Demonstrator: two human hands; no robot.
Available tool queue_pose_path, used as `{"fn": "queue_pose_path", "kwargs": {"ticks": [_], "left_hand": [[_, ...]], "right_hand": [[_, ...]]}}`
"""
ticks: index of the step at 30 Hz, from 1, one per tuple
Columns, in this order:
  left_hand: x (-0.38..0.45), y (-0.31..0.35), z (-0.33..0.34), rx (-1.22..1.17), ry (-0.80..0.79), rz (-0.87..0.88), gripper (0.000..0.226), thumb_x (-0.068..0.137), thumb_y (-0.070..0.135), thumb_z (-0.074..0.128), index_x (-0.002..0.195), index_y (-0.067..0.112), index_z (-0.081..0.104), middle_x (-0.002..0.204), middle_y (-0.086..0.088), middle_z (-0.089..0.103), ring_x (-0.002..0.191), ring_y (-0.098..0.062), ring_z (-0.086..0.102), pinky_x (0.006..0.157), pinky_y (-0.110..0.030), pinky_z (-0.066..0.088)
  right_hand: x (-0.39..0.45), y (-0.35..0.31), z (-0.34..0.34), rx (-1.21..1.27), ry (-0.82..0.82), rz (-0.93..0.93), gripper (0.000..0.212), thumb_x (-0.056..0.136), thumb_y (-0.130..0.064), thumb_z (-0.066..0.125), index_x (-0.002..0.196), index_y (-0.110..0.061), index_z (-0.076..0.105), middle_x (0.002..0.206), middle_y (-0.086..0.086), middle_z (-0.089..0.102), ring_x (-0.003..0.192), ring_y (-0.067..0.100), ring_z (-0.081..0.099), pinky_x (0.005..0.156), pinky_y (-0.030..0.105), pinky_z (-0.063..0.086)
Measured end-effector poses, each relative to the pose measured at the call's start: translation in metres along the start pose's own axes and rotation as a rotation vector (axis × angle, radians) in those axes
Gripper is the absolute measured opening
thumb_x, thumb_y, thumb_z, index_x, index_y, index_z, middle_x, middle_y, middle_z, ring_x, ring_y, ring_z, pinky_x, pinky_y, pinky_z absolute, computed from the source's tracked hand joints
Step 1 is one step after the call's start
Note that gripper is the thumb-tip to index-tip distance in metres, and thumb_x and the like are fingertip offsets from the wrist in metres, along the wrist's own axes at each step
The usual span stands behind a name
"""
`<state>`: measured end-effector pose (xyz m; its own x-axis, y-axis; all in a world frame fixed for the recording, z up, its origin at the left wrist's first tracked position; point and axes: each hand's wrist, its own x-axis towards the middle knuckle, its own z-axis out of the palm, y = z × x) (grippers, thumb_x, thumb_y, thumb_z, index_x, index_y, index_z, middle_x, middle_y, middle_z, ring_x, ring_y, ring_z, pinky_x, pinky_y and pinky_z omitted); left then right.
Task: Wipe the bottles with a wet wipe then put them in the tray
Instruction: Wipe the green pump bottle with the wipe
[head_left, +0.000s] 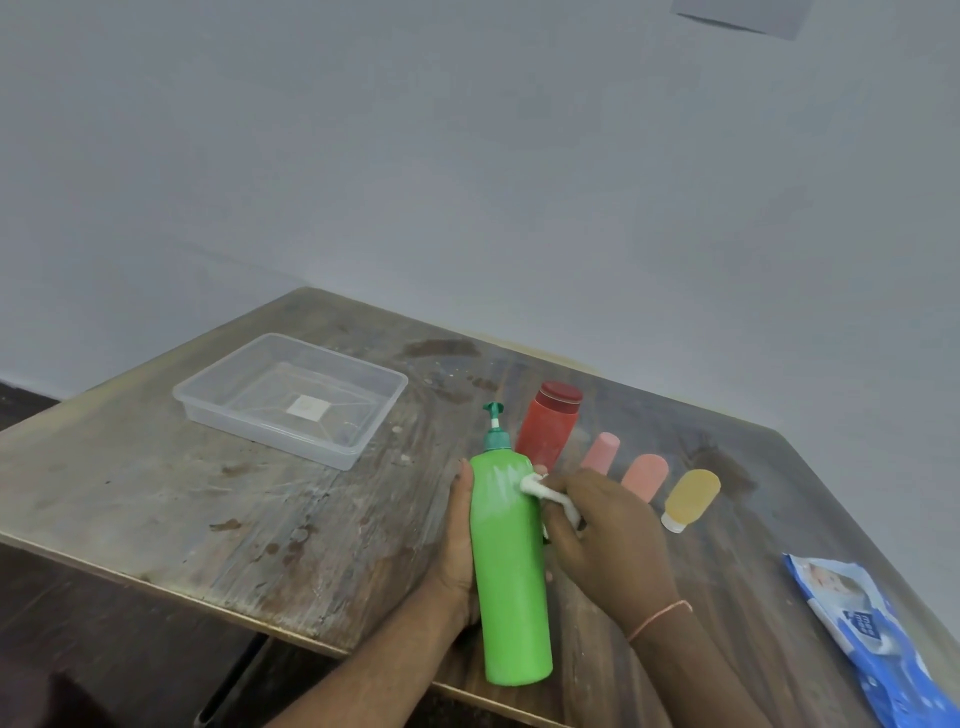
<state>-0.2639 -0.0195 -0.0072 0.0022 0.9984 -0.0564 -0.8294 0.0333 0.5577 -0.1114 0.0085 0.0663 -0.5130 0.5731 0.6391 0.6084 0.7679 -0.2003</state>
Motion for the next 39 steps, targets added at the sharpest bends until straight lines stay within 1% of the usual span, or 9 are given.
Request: {"fn": "queue_pose_path", "kwargs": {"ticks": [4, 8, 13, 16, 20, 28, 33, 37, 39], "left_hand": [[-0.005, 0.003, 0.006, -0.087, 0.019, 0.052, 0.081, 0.089, 0.072, 0.045, 0.118, 0.004, 0.080, 0.119, -0.027, 0.074, 0.097, -0.036, 0.077, 0.079, -0.045, 0.065], [-0.007, 0.004, 0.009, -0.106, 0.034, 0.051, 0.087, 0.092, 0.070, 0.045, 0.137, 0.000, 0.067, 0.134, -0.031, 0.067, 0.114, -0.038, 0.071, 0.104, -0.050, 0.055], [-0.008, 0.002, 0.012, -0.069, 0.022, 0.085, 0.085, 0.086, 0.070, 0.052, 0.135, 0.002, 0.068, 0.116, -0.025, 0.075, 0.095, -0.035, 0.076, 0.081, -0.045, 0.064], [-0.009, 0.004, 0.012, -0.131, -0.034, 0.085, 0.076, 0.084, 0.067, 0.060, 0.116, 0.001, 0.080, 0.117, -0.027, 0.074, 0.102, -0.036, 0.076, 0.087, -0.044, 0.065], [-0.008, 0.003, 0.010, -0.061, 0.035, 0.057, 0.084, 0.091, 0.070, 0.043, 0.131, 0.002, 0.072, 0.128, -0.029, 0.070, 0.107, -0.036, 0.074, 0.094, -0.047, 0.060], [-0.008, 0.006, 0.010, -0.108, -0.010, 0.055, 0.077, 0.092, 0.066, 0.042, 0.111, 0.003, 0.082, 0.113, -0.027, 0.075, 0.097, -0.035, 0.078, 0.082, -0.044, 0.065], [-0.008, 0.001, 0.013, -0.127, 0.071, 0.081, 0.077, 0.092, 0.064, 0.045, 0.130, 0.003, 0.073, 0.134, -0.032, 0.067, 0.116, -0.040, 0.070, 0.111, -0.056, 0.049], [-0.010, 0.006, 0.017, -0.165, -0.005, 0.065, 0.069, 0.090, 0.061, 0.048, 0.099, 0.003, 0.084, 0.105, -0.025, 0.075, 0.094, -0.035, 0.078, 0.083, -0.043, 0.064], [-0.010, 0.006, 0.016, -0.142, -0.002, 0.067, 0.072, 0.094, 0.062, 0.043, 0.108, 0.002, 0.081, 0.107, -0.025, 0.074, 0.096, -0.035, 0.077, 0.084, -0.044, 0.065]], "right_hand": [[0.006, -0.013, 0.006, 0.016, -0.039, -0.089, 0.023, 0.094, -0.020, 0.072, 0.115, -0.028, 0.074, 0.104, -0.012, 0.072, 0.092, 0.012, 0.068, 0.076, 0.031, 0.056], [0.003, -0.013, -0.004, -0.004, -0.095, -0.124, 0.018, 0.098, -0.033, 0.061, 0.110, -0.030, 0.073, 0.101, -0.015, 0.070, 0.091, 0.011, 0.066, 0.070, 0.036, 0.058], [0.014, -0.011, 0.006, -0.021, -0.028, -0.073, 0.019, 0.097, -0.024, 0.070, 0.116, -0.028, 0.073, 0.104, -0.011, 0.070, 0.091, 0.013, 0.065, 0.073, 0.036, 0.057], [0.010, -0.018, 0.000, 0.020, -0.102, -0.158, 0.021, 0.097, -0.028, 0.065, 0.115, -0.029, 0.075, 0.103, -0.014, 0.071, 0.092, 0.010, 0.067, 0.073, 0.028, 0.054], [0.015, -0.012, -0.003, -0.045, -0.036, -0.092, 0.021, 0.098, -0.035, 0.059, 0.110, -0.031, 0.076, 0.096, -0.016, 0.068, 0.082, 0.008, 0.062, 0.064, 0.032, 0.054], [0.016, -0.021, -0.006, 0.000, -0.154, -0.202, 0.019, 0.097, -0.031, 0.066, 0.111, -0.029, 0.078, 0.094, -0.014, 0.066, 0.088, 0.012, 0.065, 0.068, 0.036, 0.055], [0.024, -0.018, -0.001, -0.053, -0.001, -0.102, 0.023, 0.097, -0.033, 0.062, 0.112, -0.030, 0.079, 0.096, -0.013, 0.070, 0.083, 0.014, 0.065, 0.065, 0.035, 0.055], [0.020, -0.028, -0.004, 0.012, -0.130, -0.224, 0.021, 0.095, -0.031, 0.067, 0.112, -0.028, 0.079, 0.095, -0.012, 0.068, 0.085, 0.013, 0.066, 0.067, 0.032, 0.054], [0.021, -0.026, -0.009, -0.037, -0.126, -0.226, 0.017, 0.092, -0.034, 0.067, 0.104, -0.031, 0.079, 0.090, -0.015, 0.067, 0.080, 0.010, 0.063, 0.060, 0.036, 0.054]]}}
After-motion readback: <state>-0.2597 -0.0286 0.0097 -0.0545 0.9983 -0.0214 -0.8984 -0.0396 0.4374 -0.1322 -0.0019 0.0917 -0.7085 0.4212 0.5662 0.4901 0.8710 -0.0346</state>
